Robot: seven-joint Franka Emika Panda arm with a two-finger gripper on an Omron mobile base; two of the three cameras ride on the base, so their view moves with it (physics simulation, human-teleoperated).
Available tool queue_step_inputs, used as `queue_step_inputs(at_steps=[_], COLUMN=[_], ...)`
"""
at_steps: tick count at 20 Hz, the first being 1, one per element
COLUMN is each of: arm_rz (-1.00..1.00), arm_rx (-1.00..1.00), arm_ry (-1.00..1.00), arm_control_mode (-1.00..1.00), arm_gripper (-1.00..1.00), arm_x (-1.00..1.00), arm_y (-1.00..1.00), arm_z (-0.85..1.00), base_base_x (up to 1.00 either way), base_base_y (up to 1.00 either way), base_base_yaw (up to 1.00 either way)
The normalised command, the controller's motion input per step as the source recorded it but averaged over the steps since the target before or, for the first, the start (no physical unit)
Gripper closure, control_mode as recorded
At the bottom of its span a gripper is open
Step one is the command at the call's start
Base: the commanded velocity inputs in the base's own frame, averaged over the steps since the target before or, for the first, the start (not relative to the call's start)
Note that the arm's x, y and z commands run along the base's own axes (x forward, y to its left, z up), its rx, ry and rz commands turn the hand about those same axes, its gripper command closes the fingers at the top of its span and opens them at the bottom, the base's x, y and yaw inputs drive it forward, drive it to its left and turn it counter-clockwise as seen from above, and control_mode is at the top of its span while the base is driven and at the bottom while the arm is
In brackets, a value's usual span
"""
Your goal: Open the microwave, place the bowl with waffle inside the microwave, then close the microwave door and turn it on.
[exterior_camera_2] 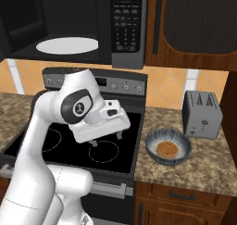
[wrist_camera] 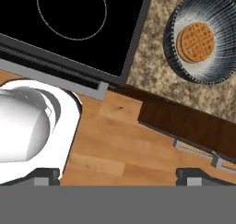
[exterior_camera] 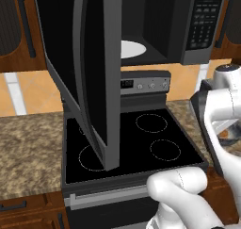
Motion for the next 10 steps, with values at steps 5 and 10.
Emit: queue_step_inputs(at_steps=[5,10], arm_rz=[0.0,0.0], arm_rx=[0.0,0.0], arm_ry=[0.01,0.0], arm_control_mode=[-1.0,-1.0], arm_gripper=[-1.0,-1.0], arm_x=[0.54,0.34], arm_y=[-0.11,-0.3], arm_z=[-0.16,-0.19], base_base_x=[0.0,0.0], base_base_y=[0.0,0.0], base_base_yaw=[0.0,0.0])
